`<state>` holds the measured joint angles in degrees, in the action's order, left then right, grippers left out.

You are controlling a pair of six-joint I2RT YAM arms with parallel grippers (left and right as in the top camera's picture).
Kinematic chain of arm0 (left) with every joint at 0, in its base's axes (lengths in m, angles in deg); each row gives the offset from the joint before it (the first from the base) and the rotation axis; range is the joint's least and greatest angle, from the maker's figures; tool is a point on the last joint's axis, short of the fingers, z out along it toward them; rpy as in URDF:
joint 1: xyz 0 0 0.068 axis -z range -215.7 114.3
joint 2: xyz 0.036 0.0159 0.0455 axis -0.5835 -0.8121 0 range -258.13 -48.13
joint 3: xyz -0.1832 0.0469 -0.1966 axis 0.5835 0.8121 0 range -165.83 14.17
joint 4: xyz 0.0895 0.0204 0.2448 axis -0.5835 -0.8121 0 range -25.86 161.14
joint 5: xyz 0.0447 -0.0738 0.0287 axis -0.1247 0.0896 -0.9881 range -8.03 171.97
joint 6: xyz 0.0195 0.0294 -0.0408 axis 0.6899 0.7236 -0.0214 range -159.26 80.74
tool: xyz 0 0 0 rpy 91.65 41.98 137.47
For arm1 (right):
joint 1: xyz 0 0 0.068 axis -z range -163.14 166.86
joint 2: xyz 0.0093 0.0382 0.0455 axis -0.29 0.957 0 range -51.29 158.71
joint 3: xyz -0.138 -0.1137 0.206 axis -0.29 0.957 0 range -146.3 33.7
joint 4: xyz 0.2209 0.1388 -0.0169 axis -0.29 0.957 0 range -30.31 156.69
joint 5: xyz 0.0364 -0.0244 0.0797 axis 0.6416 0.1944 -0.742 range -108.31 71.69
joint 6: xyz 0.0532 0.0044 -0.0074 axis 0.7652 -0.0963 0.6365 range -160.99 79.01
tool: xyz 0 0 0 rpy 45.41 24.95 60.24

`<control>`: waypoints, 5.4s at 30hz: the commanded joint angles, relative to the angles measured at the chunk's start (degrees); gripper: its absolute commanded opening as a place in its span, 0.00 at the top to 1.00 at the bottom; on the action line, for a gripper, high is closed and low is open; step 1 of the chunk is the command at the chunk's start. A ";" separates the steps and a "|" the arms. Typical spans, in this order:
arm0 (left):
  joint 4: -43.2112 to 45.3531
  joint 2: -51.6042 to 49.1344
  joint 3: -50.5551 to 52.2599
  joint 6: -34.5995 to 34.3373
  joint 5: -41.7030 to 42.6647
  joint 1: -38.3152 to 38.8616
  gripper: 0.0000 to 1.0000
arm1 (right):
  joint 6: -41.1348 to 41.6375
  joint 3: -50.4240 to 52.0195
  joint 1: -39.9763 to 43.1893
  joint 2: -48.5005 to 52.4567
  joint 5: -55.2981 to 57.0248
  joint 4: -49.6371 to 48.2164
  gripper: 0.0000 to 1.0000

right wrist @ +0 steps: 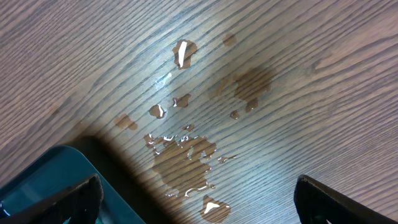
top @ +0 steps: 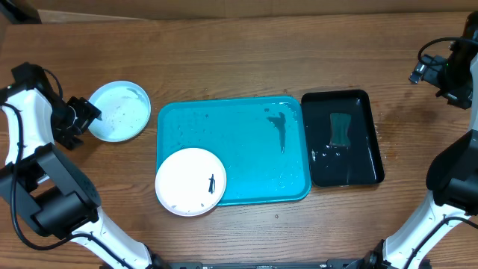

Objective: Clean dirty plates on tray and stack at the side
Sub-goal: 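Carry the white plate left and set it on the yellow plate, then move left gripper to the remaining white plate rim and grasp it, then slide the white plate right toward the turquoise tray center with left gripper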

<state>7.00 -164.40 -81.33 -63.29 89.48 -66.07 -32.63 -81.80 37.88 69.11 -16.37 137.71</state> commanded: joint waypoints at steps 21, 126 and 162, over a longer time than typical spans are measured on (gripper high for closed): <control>-22.88 36.74 13.77 6.45 -0.48 26.60 0.23 | 0.44 0.04 0.07 -0.74 0.37 -0.22 0.00; 16.68 33.11 53.16 -3.43 2.54 27.82 0.78 | 0.44 0.04 0.07 -0.74 0.35 -0.22 0.00; -1.14 33.00 30.23 9.90 -2.16 33.77 0.53 | 0.44 0.04 0.07 -0.74 0.37 -0.22 0.00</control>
<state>5.58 -131.16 -54.55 -55.33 90.40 -32.32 -32.59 -81.78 37.88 69.11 -16.37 137.71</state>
